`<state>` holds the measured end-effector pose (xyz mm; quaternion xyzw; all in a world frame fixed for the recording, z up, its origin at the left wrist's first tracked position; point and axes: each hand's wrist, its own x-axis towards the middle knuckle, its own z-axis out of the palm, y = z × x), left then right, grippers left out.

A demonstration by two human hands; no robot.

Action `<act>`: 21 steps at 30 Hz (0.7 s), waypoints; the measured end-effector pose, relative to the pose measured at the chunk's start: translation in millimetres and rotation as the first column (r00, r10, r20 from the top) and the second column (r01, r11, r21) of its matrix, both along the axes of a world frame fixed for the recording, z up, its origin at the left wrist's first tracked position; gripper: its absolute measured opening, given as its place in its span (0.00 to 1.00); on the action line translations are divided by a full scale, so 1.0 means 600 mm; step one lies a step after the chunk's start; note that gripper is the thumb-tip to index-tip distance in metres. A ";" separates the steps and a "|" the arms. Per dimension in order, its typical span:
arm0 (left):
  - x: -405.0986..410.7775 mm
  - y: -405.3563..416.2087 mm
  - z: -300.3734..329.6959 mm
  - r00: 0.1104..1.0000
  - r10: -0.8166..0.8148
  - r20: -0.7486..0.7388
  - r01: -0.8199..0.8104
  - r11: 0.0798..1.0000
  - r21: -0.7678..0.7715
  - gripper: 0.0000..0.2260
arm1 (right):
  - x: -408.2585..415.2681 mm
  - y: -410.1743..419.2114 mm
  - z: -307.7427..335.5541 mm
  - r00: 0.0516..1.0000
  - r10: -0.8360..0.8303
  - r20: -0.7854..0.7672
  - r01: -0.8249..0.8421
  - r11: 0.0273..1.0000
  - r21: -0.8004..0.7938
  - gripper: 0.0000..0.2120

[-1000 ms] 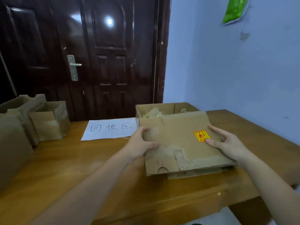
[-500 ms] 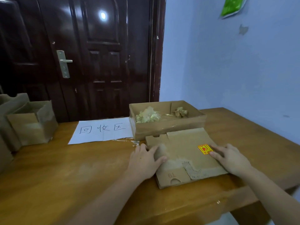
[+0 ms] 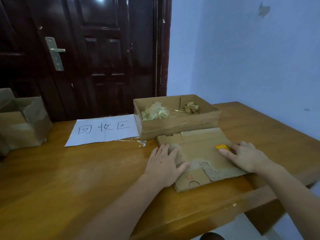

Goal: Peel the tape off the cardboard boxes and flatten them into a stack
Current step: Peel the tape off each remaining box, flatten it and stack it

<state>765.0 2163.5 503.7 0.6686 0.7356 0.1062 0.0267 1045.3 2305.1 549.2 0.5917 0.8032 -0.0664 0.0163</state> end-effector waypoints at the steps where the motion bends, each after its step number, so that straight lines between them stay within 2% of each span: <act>1: -0.001 -0.001 0.002 1.000 -0.007 -0.006 0.007 1.000 -0.009 0.43 | -0.012 -0.009 0.002 0.999 -0.001 0.036 0.000 1.000 0.016 0.53; 4: 0.002 -0.005 0.005 1.000 -0.011 -0.003 0.011 0.999 -0.042 0.53 | -0.037 -0.036 -0.015 0.995 -0.021 0.099 0.014 0.998 0.068 0.64; 7: 0.006 -0.006 0.007 1.000 -0.009 0.008 0.010 0.997 -0.072 0.56 | -0.044 -0.047 -0.016 0.993 -0.061 0.103 0.058 0.998 0.032 0.62; 10: 0.004 -0.006 0.016 1.000 -0.011 0.015 0.013 0.995 -0.100 0.55 | -0.054 -0.046 0.001 0.987 -0.090 0.130 0.097 0.994 -0.045 0.60; 13: 0.001 -0.015 0.030 0.996 -0.056 0.069 0.064 0.991 -0.121 0.51 | -0.064 -0.053 0.023 0.983 -0.085 0.166 0.106 0.986 -0.125 0.56; 15: -0.003 -0.025 0.041 0.991 -0.122 0.061 0.126 0.990 -0.064 0.43 | -0.071 -0.057 0.037 0.982 -0.074 0.176 0.092 0.991 -0.098 0.54; 18: -0.013 -0.050 0.059 0.966 -0.255 -0.033 0.255 0.967 0.005 0.29 | -0.091 -0.070 0.071 0.977 0.013 0.212 -0.036 0.994 0.103 0.46; 21: -0.043 -0.089 0.084 0.957 -0.274 -0.101 0.279 0.959 0.043 0.27 | -0.144 -0.106 0.103 0.971 0.192 0.144 -0.225 0.935 0.273 0.39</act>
